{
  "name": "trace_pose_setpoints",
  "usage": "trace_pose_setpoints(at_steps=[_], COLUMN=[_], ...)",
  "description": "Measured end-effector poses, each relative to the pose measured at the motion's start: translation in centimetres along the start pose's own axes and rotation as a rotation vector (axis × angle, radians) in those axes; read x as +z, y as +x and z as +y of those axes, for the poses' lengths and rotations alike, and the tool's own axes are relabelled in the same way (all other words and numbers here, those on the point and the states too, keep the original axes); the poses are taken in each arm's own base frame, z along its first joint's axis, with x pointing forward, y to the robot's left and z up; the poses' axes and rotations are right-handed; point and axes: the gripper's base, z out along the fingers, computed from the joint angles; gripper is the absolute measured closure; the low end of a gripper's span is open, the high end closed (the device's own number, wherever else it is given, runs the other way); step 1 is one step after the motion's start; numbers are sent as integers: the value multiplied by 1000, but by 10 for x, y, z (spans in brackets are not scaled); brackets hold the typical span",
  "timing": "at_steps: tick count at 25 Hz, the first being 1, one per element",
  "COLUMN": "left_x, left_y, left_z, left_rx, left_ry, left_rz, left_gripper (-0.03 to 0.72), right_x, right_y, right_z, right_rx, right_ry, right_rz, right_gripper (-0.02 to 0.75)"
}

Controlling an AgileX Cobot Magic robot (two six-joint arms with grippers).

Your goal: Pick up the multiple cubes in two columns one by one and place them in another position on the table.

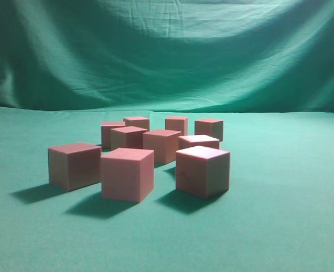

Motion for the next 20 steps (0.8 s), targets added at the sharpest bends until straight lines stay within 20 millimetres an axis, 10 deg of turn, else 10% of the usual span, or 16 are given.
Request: trace_pose_setpoints(at_steps=[20], left_x=[0], left_y=[0], left_z=[0], left_rx=[0], left_ry=[0], left_rz=[0], left_gripper=[688], right_x=[10], right_y=[24], right_z=[-4], right_rx=[44], right_ry=[85], right_rz=[56], right_gripper=[738])
